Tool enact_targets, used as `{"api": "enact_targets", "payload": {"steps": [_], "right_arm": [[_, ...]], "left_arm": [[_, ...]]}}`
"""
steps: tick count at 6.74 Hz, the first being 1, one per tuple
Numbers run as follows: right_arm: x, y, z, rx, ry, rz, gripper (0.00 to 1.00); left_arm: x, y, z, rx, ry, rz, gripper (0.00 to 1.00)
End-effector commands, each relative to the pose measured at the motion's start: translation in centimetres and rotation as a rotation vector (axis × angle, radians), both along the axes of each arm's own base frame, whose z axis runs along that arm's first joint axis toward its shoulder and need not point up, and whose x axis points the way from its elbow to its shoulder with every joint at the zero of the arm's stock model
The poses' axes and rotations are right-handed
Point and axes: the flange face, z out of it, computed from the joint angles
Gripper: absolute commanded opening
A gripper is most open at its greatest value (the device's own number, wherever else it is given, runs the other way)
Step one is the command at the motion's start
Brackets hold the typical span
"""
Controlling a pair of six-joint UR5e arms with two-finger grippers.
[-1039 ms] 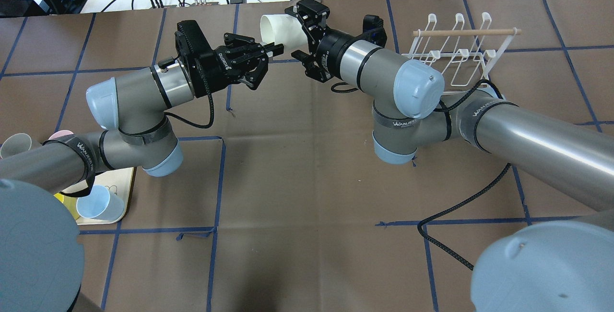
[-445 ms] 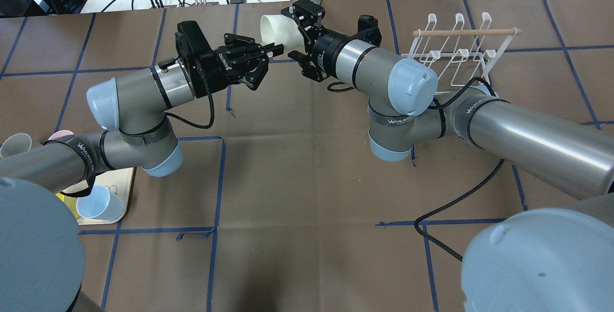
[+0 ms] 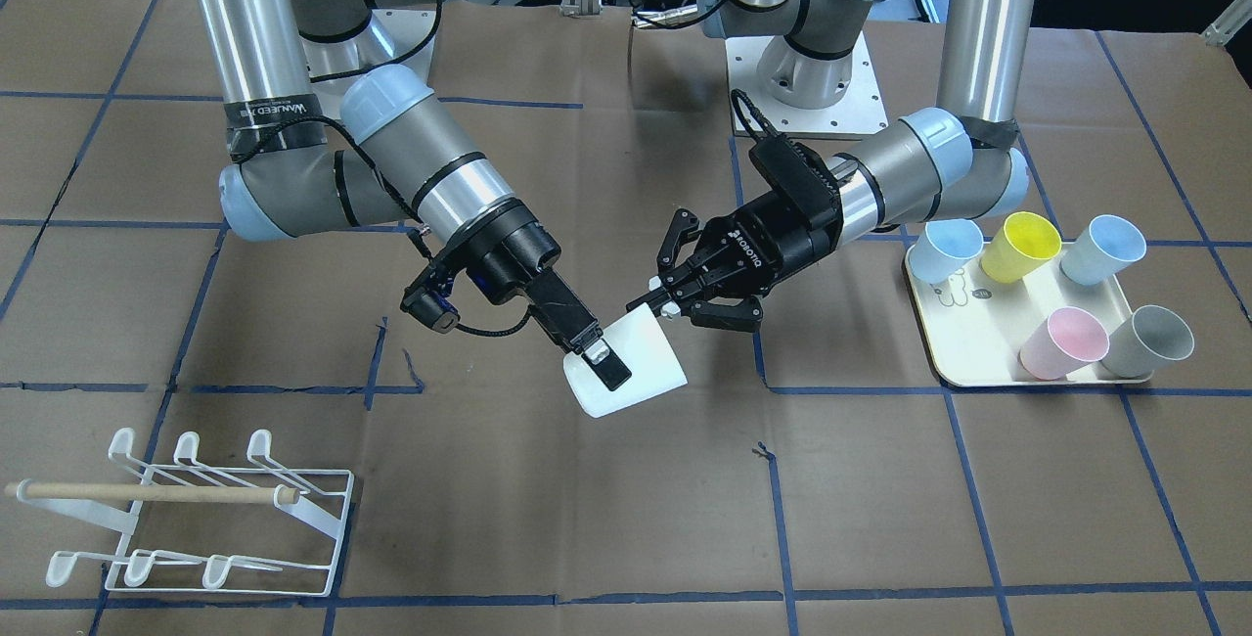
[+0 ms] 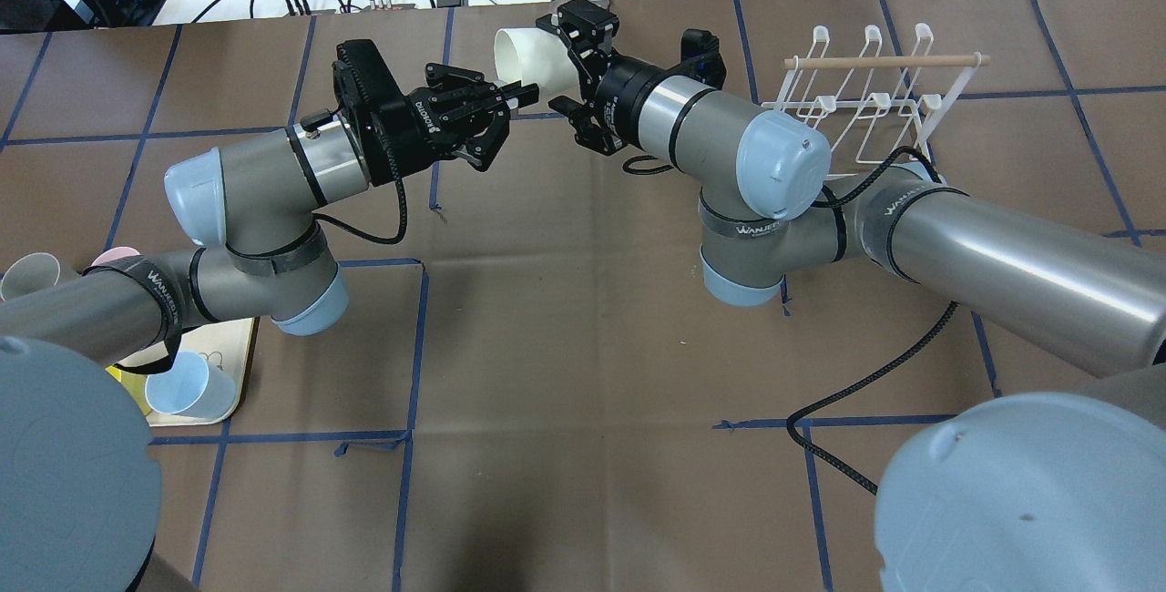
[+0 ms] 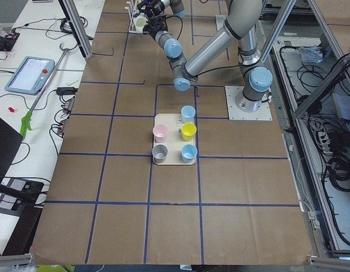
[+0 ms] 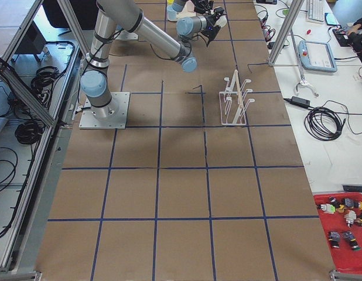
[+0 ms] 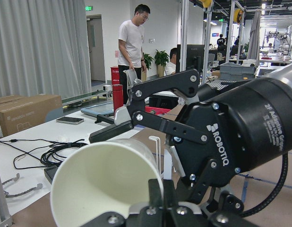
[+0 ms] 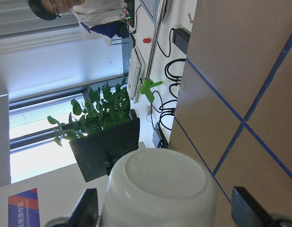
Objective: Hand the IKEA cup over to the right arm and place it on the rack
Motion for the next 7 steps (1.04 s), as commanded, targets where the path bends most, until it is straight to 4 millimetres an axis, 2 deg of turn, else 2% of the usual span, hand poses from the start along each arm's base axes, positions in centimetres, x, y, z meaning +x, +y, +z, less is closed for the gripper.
{"api": "enact_targets", "payload": {"steps": [1, 3, 4, 5, 7], "right_arm": [[-0.02, -0.06, 0.22, -0.004, -0.001, -0.003, 0.98], [0.02, -0.25, 0.58, -0.013, -0.003, -0.003, 0.97], [0.03, -0.28, 0.64, -0.014, -0.003, -0.003, 0.91], [0.03, -0.24, 0.58, -0.012, -0.003, -0.002, 0.90], [0.08, -0.17, 0.68, -0.013, -0.006, 0.005, 0.78]], "left_arm": [[0.00, -0.03, 0.04, -0.001, 0.000, 0.000, 0.06], [0.00, -0.03, 0.04, -0.001, 0.000, 0.000, 0.06], [0.00, -0.03, 0.04, -0.001, 0.000, 0.000, 0.06], [0.00, -0.02, 0.05, -0.003, 0.000, 0.000, 0.06], [0.00, -0.02, 0.05, -0.003, 0.000, 0.000, 0.06]]}}
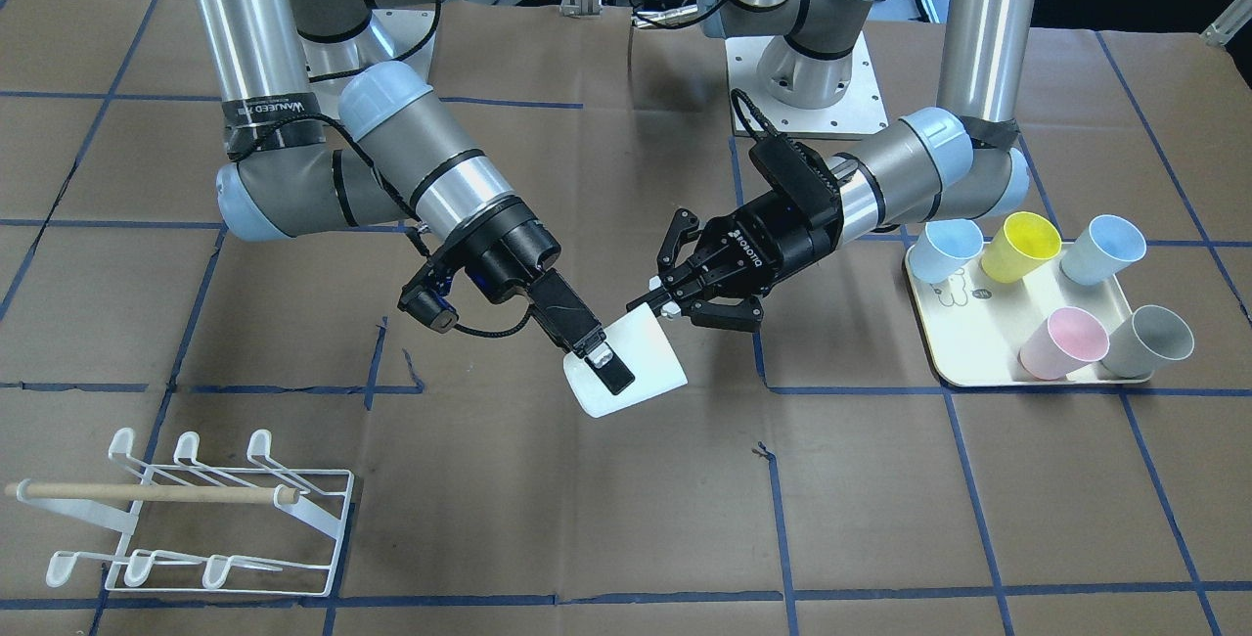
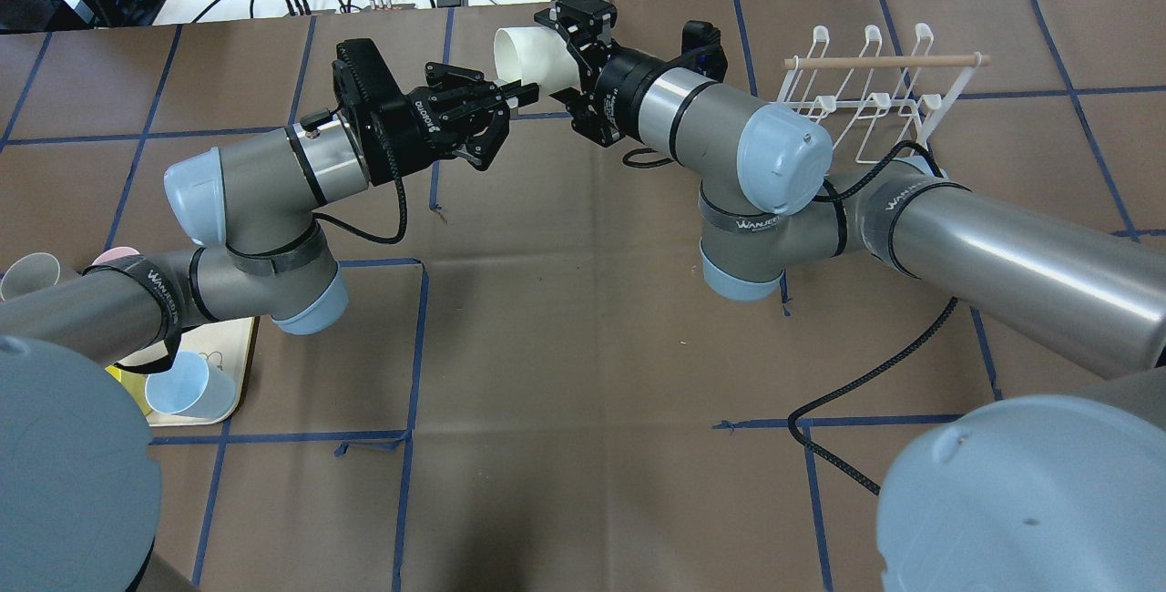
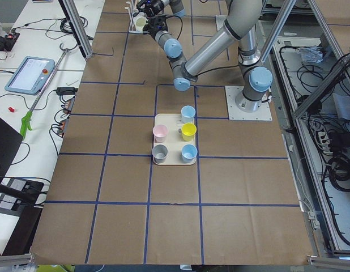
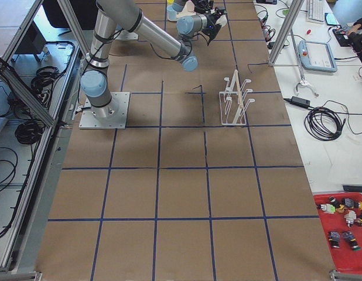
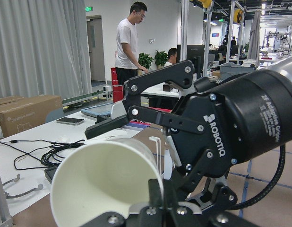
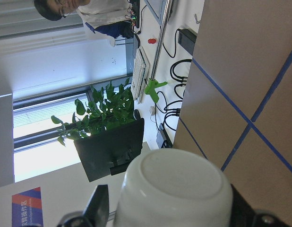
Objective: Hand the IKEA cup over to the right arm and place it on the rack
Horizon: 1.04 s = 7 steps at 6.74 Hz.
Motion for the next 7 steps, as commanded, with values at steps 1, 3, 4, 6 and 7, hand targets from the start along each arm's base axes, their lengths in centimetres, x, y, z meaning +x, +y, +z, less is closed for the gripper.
{"api": "enact_targets", "payload": {"steps": [1, 3, 4, 6, 7], "right_arm": [[0.06, 0.07, 0.06, 0.000, -0.003, 0.007, 0.70], [0.06, 0.06, 0.05, 0.001, -0.002, 0.007, 0.63], [0.07, 0.08, 0.16, 0.004, -0.002, 0.009, 0.59], [0.07, 0.06, 0.18, 0.009, -0.001, 0.009, 0.57], [0.07, 0.05, 0.16, 0.010, -0.001, 0.009, 0.56]], "left_arm": [[0.00, 0.00, 0.00, 0.000, 0.000, 0.000, 0.06], [0.00, 0.02, 0.08, -0.002, 0.000, 0.000, 0.09], [0.01, 0.00, 0.14, -0.006, -0.001, 0.001, 0.15], [0.14, -0.17, 0.53, -0.016, -0.006, 0.011, 0.52], [0.08, -0.20, 0.64, -0.019, -0.008, 0.014, 0.66]]}}
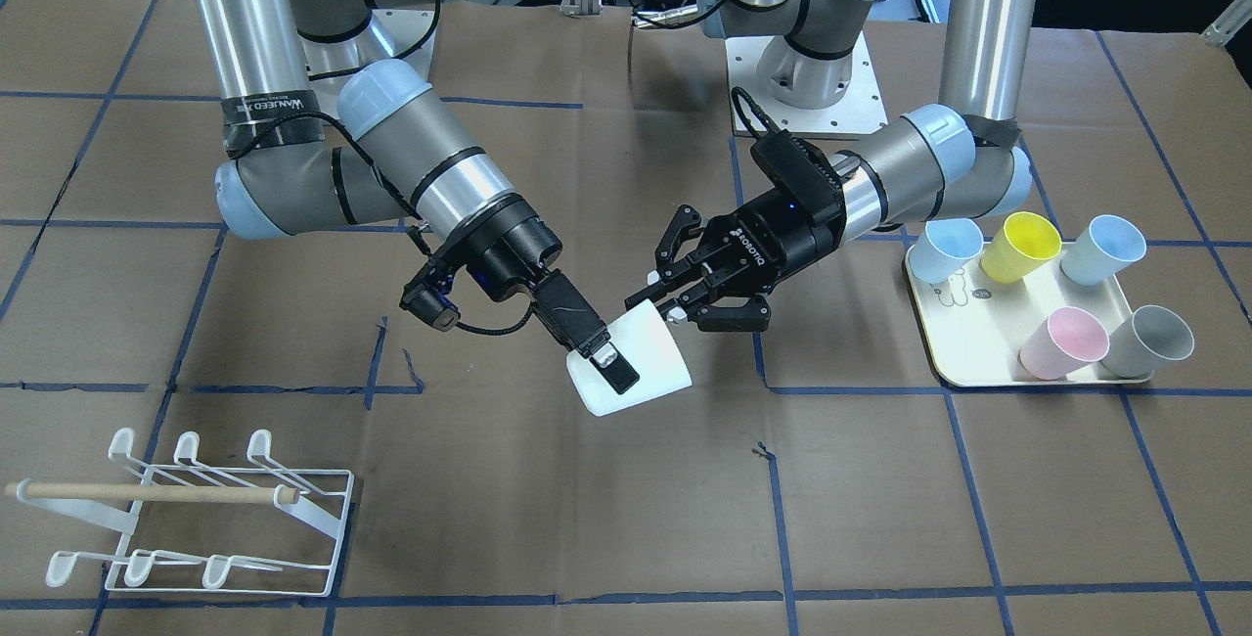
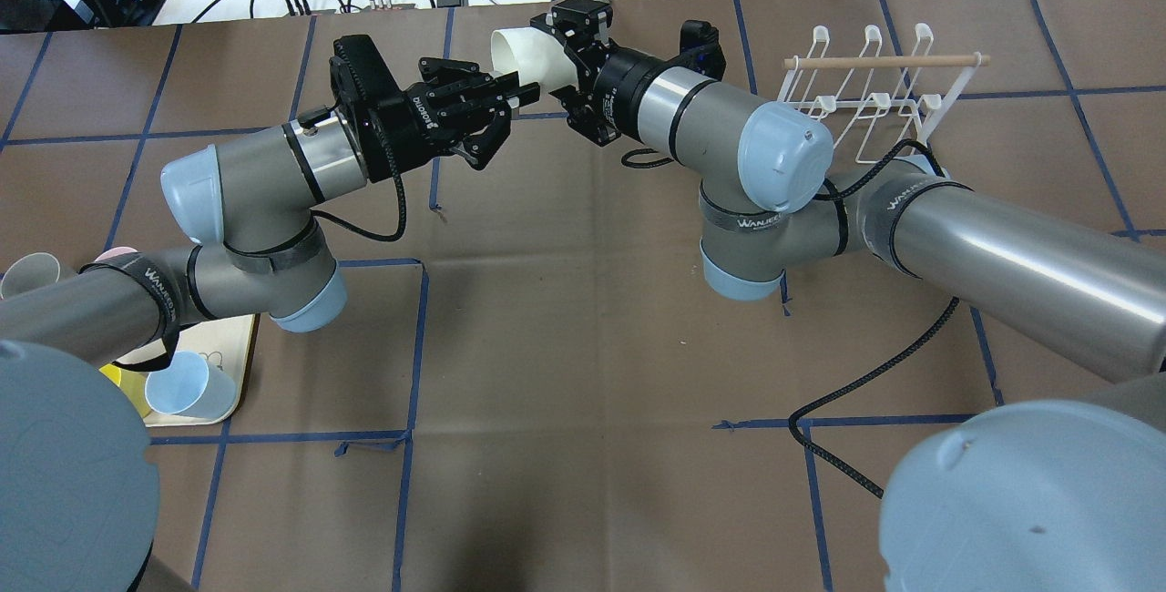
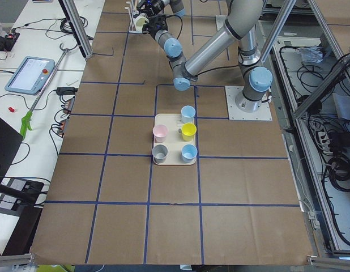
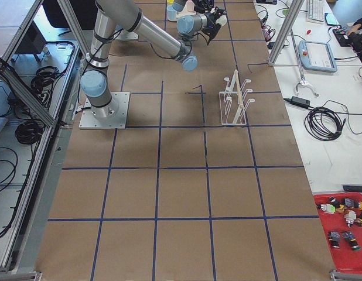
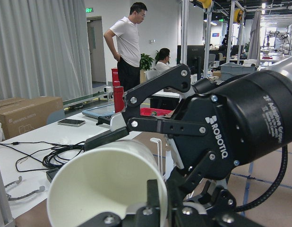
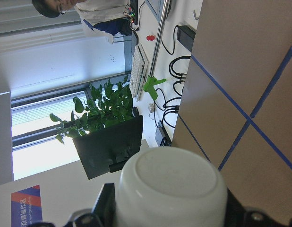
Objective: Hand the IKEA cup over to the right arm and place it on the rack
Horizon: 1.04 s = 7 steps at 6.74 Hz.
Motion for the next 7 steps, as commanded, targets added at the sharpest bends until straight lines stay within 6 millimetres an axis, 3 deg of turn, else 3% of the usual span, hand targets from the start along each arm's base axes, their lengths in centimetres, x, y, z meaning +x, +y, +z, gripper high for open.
{"api": "enact_targets", "payload": {"steps": [1, 2, 3, 6, 7], "right_arm": [[0.0, 0.0, 0.0, 0.001, 0.001, -0.002, 0.56], [0.0, 0.0, 0.0, 0.001, 0.001, -0.002, 0.56], [0.0, 0.0, 0.0, 0.001, 0.001, -0.002, 0.55], [0.0, 0.1, 0.1, 0.001, 0.001, -0.002, 0.52], [-0.2, -0.1, 0.2, -0.006, 0.003, -0.005, 0.46]], "left_arm": [[0.1, -0.2, 0.4, -0.010, -0.004, 0.008, 0.82], [0.2, -0.1, 0.5, -0.012, -0.004, 0.010, 0.98], [0.8, 0.0, 0.5, -0.001, 0.000, 0.025, 0.99], [6.7, 0.7, -0.4, 0.070, 0.024, 0.154, 0.99], [8.2, 0.3, -0.3, 0.078, 0.024, 0.189, 0.99]]}}
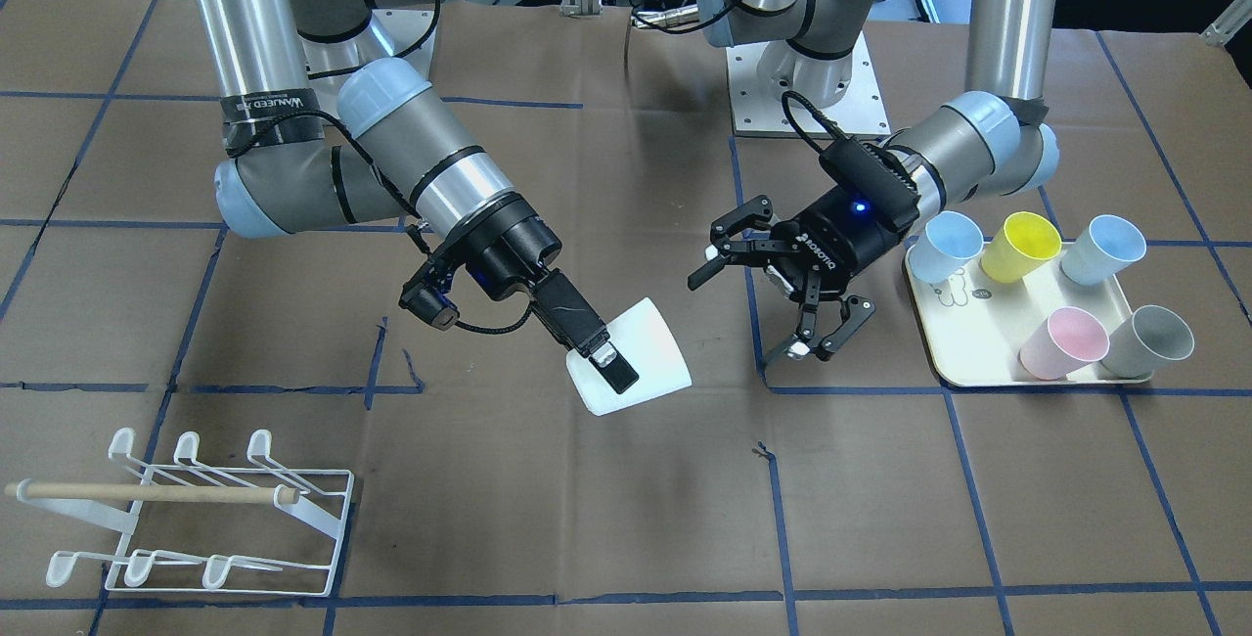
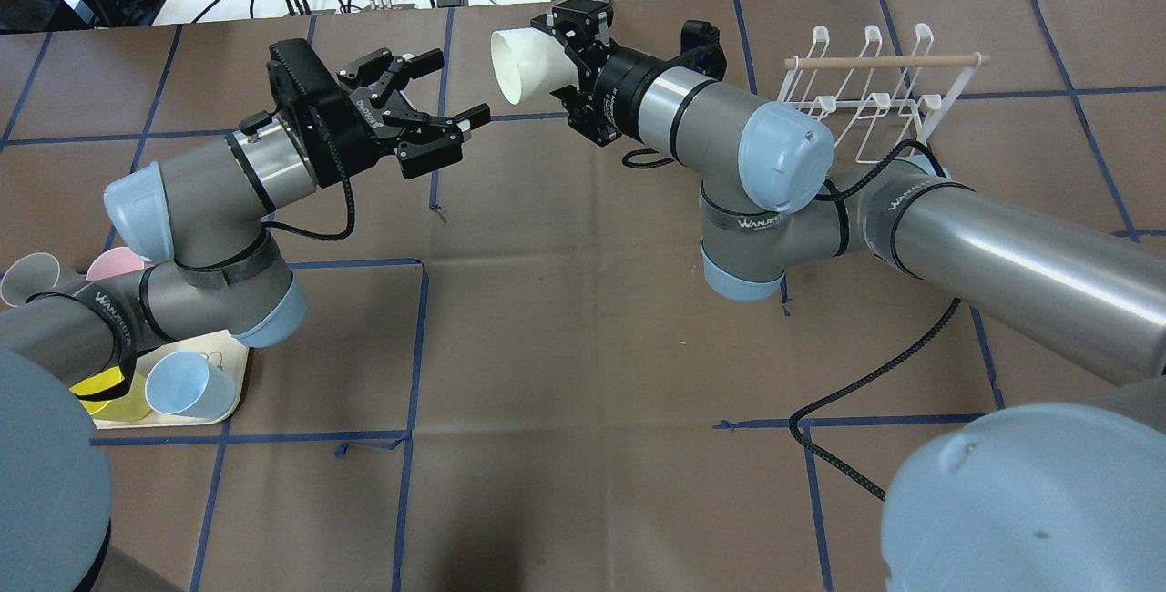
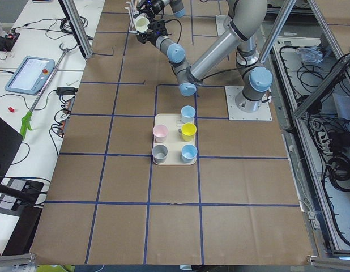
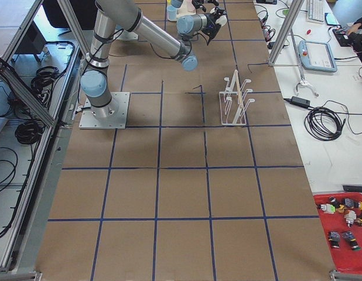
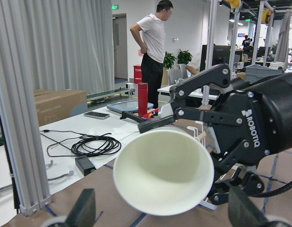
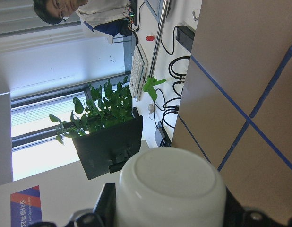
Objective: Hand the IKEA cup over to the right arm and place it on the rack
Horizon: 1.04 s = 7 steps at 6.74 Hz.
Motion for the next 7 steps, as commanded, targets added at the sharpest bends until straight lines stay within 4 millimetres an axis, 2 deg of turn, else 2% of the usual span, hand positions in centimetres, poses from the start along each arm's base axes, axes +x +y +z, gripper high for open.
{"api": "enact_targets", "payload": {"steps": [1, 2, 3, 4, 5, 6, 7], "right_arm": [[-0.8, -0.7, 0.5, -0.022, 0.012, -0.019, 0.45], [-2.1, -1.4, 0.9, -0.057, 0.039, -0.022, 0.39], [-4.2, -2.0, 2.5, -0.166, 0.140, -0.018, 0.38], [-6.6, -2.8, 3.5, -0.223, 0.273, -0.005, 0.31], [-8.4, -3.1, 4.2, -0.318, 0.403, 0.010, 0.18], [-10.3, -3.6, 4.4, -0.416, 0.565, 0.015, 0.15], [-13.7, -4.7, 4.2, -0.478, 0.788, -0.039, 0.14]], "left_arm": [[3.0, -1.7, -0.3, 0.083, -0.017, 0.148, 0.99], [3.7, -3.8, 0.5, 0.140, -0.038, 0.222, 0.99], [4.6, -6.1, 1.1, 0.232, -0.076, 0.318, 0.99], [4.5, -7.8, 1.9, 0.297, -0.090, 0.385, 0.99], [1.9, -9.2, 3.4, 0.414, -0.118, 0.463, 0.99], [-1.4, -9.8, 5.6, 0.554, -0.256, 0.552, 0.99], [-3.0, -9.7, 7.4, 0.679, -0.369, 0.635, 0.99]]}}
